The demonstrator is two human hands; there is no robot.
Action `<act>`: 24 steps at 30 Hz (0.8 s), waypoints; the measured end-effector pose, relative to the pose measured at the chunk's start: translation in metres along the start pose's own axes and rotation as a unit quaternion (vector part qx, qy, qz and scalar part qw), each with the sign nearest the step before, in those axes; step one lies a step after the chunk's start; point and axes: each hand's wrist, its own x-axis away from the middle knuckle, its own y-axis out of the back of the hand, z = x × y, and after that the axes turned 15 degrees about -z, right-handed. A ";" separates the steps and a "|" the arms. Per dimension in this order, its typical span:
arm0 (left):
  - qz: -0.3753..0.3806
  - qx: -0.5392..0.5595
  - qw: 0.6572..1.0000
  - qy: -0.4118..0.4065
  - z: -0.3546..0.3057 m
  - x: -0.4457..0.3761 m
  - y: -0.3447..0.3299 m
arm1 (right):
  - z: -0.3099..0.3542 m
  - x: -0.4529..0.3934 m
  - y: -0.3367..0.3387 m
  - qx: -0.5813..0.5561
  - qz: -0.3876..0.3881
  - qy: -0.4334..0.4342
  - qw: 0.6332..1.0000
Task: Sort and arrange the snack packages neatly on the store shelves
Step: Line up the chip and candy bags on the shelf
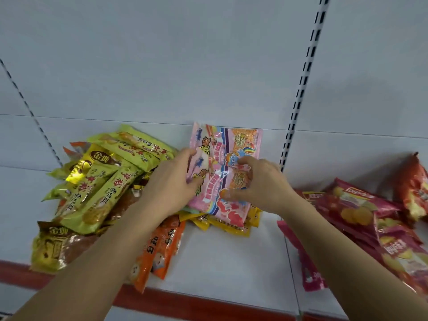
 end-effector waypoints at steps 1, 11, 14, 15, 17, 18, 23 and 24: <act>-0.020 0.042 0.999 0.004 0.001 -0.002 0.000 | 0.001 0.001 0.000 -0.009 -0.011 -0.003 1.000; -0.083 0.479 0.858 0.169 0.007 -0.027 0.021 | 0.029 0.013 0.026 -0.411 0.024 -0.041 0.910; -0.032 0.610 0.740 0.282 0.012 -0.019 0.020 | 0.038 0.016 0.013 -0.492 -0.044 -0.094 0.865; 0.017 0.610 0.736 0.293 0.011 -0.013 0.018 | 0.042 0.015 0.008 -0.506 -0.062 -0.116 0.852; 0.072 0.567 0.768 0.289 0.009 0.002 0.007 | 0.048 0.011 -0.001 -0.499 -0.086 -0.120 0.854; 0.058 0.544 0.789 0.280 0.008 0.008 0.002 | 0.051 0.010 -0.007 -0.487 -0.094 -0.116 0.860; -0.063 0.528 0.793 0.296 0.019 0.024 0.001 | 0.031 -0.008 -0.021 -0.295 -0.315 -0.138 0.891; -0.075 0.542 0.780 0.303 0.023 0.028 0.004 | 0.024 -0.012 -0.022 -0.268 -0.320 -0.155 0.895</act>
